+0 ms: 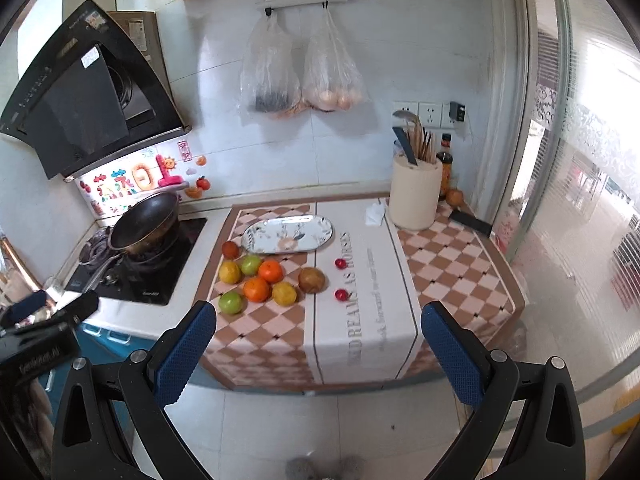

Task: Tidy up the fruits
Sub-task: 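Grasp the brown fruit with the right tool while the left tool grasps a green apple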

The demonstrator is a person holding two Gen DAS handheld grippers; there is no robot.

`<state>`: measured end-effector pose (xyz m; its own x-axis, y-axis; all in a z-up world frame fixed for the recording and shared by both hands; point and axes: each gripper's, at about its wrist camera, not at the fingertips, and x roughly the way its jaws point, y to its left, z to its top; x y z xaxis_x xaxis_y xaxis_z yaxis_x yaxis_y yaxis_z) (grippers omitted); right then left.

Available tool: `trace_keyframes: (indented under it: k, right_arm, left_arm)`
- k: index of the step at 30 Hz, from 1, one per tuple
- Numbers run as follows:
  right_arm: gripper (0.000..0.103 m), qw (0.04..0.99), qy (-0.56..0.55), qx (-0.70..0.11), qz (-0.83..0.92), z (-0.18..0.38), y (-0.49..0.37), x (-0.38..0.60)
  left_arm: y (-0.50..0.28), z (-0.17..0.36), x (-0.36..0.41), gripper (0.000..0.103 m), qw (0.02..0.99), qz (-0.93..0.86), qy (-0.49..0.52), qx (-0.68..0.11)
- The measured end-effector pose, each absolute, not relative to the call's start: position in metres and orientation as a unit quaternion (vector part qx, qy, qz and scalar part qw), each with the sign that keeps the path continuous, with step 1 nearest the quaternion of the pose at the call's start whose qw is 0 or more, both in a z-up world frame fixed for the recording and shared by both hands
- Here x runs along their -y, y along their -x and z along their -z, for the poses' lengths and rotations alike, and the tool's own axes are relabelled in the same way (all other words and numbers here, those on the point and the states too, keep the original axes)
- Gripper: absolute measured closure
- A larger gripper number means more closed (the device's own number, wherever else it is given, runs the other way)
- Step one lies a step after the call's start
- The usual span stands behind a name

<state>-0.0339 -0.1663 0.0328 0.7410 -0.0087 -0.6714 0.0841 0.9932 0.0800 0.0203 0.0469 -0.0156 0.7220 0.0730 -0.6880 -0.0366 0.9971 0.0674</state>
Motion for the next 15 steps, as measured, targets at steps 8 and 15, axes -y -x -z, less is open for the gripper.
trace_keyframes:
  k: [8,15]
  right_arm:
    - [0.0,0.901,-0.108,-0.42,0.013,0.04,-0.033,0.161]
    - [0.013,0.857,-0.119,-0.501,-0.001,0.133,-0.118,0.16]
  left_arm:
    - [-0.095,0.081,-0.09,0.0,0.906,-0.078,-0.055,-0.413]
    - [-0.178,0.168,-0.111,0.003,0.838,-0.044,-0.017,-0.544]
